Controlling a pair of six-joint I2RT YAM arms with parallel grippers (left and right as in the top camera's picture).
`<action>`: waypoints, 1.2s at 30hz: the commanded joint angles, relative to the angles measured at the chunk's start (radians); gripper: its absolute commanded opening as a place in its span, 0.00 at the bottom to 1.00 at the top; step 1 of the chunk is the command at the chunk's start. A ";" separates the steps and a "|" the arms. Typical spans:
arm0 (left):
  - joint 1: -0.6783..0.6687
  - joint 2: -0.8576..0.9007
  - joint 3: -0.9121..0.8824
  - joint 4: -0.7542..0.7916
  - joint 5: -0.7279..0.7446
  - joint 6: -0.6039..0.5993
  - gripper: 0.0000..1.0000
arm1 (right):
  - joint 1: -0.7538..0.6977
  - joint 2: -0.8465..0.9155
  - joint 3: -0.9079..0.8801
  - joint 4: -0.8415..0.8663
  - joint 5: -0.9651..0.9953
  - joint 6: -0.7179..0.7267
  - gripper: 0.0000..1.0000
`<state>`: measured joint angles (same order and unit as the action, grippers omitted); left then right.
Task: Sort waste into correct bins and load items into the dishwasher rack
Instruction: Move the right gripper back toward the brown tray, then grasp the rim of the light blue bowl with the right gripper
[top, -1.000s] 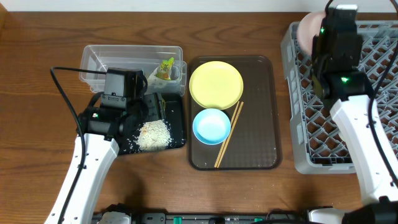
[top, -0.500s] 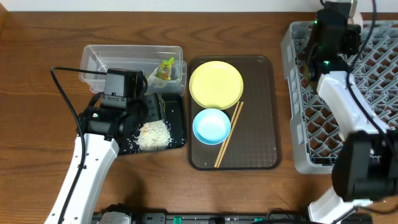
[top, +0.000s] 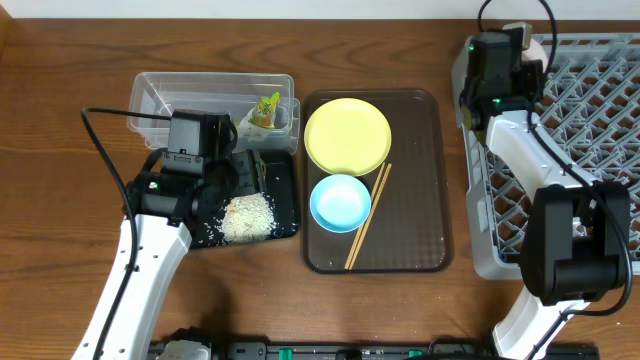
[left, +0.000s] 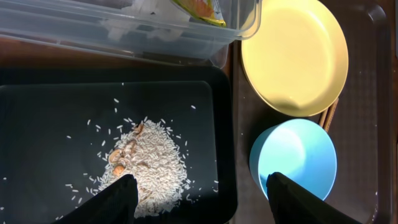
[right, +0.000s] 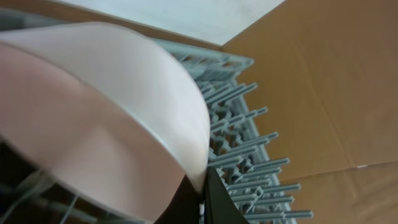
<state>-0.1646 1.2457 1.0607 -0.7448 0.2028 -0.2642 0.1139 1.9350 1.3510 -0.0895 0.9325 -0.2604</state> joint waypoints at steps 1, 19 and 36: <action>0.005 0.002 -0.006 -0.004 -0.009 0.009 0.69 | 0.026 0.001 0.006 -0.079 0.010 0.107 0.01; 0.005 0.002 -0.012 -0.020 -0.083 0.008 0.69 | 0.113 -0.320 0.006 -0.607 -0.925 0.388 0.43; 0.005 0.021 -0.012 -0.097 -0.286 -0.139 0.69 | 0.373 -0.098 -0.097 -0.708 -1.106 0.517 0.41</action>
<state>-0.1646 1.2591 1.0599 -0.8379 -0.0574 -0.3923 0.4625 1.8027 1.2640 -0.7963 -0.1566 0.2073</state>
